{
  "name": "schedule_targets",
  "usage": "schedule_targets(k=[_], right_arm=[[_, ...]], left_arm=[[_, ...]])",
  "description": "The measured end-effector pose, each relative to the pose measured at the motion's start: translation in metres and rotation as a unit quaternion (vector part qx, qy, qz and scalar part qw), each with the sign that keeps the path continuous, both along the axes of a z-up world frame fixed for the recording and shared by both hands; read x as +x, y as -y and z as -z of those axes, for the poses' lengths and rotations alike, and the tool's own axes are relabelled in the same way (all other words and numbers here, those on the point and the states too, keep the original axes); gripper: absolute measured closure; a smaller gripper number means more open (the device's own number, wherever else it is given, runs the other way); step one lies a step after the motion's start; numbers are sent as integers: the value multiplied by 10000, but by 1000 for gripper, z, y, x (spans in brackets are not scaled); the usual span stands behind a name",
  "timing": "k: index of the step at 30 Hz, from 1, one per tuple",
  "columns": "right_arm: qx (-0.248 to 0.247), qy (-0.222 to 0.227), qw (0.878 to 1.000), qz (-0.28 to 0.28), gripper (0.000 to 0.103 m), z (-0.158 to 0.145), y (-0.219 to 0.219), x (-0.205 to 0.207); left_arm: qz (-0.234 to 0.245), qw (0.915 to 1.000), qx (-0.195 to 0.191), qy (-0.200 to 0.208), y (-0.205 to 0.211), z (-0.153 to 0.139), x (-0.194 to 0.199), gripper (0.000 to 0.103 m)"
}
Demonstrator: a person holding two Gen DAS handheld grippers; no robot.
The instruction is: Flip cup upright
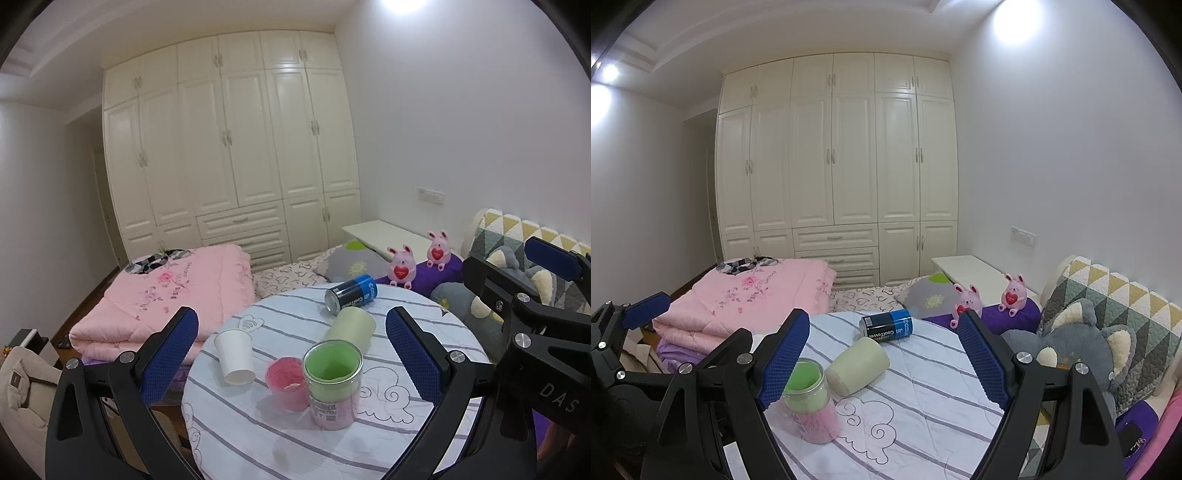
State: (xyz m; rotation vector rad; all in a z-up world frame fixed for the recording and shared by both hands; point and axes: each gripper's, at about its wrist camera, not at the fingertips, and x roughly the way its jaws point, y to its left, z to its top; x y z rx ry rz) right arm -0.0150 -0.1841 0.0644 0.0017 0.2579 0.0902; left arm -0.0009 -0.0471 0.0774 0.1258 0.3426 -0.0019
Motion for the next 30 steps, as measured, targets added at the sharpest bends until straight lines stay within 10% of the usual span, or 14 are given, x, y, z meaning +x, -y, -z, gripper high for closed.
schedule_targets(k=[30], right_arm=[[-40, -40, 10000, -47, 19, -2, -4, -1]], left_arm=[[17, 9999, -107, -68, -7, -2, 0, 0]])
